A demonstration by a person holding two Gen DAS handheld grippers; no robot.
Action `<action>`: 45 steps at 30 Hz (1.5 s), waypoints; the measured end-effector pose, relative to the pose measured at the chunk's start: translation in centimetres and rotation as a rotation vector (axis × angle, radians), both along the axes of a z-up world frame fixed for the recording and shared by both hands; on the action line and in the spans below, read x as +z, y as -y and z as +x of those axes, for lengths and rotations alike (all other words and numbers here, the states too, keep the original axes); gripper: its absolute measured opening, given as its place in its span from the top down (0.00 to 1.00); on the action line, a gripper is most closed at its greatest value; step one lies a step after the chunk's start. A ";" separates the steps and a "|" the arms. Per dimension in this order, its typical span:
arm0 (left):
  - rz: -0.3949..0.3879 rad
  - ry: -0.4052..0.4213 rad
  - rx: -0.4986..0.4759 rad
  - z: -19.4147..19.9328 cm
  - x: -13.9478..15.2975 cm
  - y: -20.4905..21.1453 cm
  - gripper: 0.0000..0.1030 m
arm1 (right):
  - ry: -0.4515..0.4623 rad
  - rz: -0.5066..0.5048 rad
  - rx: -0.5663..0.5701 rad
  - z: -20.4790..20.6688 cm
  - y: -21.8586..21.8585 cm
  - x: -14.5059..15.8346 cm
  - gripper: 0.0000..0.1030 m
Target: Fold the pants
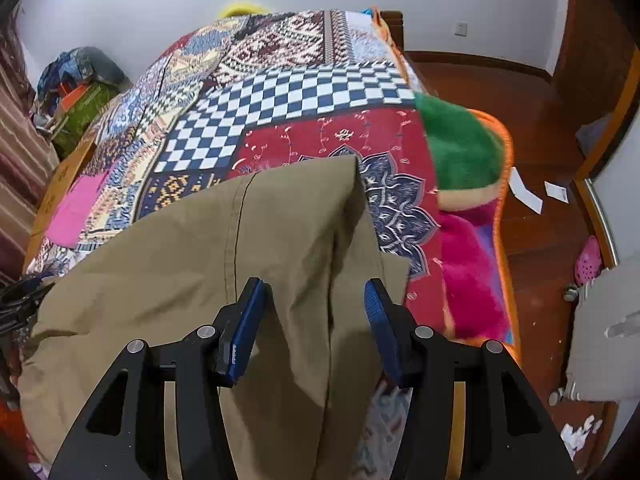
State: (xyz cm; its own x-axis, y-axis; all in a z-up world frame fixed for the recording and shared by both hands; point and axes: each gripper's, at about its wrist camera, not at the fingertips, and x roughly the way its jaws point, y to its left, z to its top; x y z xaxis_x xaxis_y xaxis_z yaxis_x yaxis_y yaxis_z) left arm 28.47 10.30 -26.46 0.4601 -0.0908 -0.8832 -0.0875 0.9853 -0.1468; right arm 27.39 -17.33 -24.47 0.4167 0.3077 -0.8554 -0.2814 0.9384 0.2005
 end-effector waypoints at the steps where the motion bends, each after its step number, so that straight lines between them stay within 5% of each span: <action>1: -0.004 0.003 0.006 0.0 -0.1 -0.1 0.39 | 0.006 -0.007 0.008 0.2 -0.3 -0.2 0.57; 5: -0.028 0.007 0.036 0.0 -0.8 -0.5 0.40 | -0.001 0.015 0.047 0.7 -0.9 -0.6 0.75; 10: -0.080 -0.001 0.075 -0.2 -1.6 -1.0 0.40 | 0.025 0.010 0.036 0.7 -0.6 -0.5 0.81; 17: -0.043 0.010 0.073 -0.4 -1.3 -0.5 0.40 | 0.156 -0.317 -0.058 0.1 -0.4 0.2 0.93; 22: -0.050 0.010 0.077 -0.4 -1.5 -0.6 0.39 | 0.131 -0.165 -0.050 -1.1 1.4 2.1 0.92; 27: -0.068 0.009 0.088 -0.5 -1.6 -0.8 0.37 | 0.096 -0.059 -0.002 -2.1 0.0 2.0 0.81; 32: -0.033 0.009 0.079 -0.5 -1.2 -0.6 0.37 | 0.045 -0.174 0.008 -1.2 -1.4 -2.0 0.81; 38: 0.106 0.112 0.037 -1.7 3.8 1.0 0.39 | 0.125 -0.202 -0.011 -2.8 -1.8 1.9 0.77; 41: 0.052 0.158 0.000 -2.0 6.0 1.6 0.39 | 0.122 -0.128 0.076 -4.2 -3.6 3.6 0.74; 45: 0.011 0.118 -0.074 -1.3 5.4 3.6 0.42 | 0.052 0.018 0.200 -6.3 -7.2 3.5 0.70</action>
State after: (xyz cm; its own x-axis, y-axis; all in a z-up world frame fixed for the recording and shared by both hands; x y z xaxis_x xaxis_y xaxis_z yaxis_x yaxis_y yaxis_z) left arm 27.13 6.73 -21.07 0.5533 -0.1191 -0.8244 0.0028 0.9900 -0.1411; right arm 21.14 -10.13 -21.00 0.3889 0.4035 -0.8282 -0.4725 0.8591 0.1966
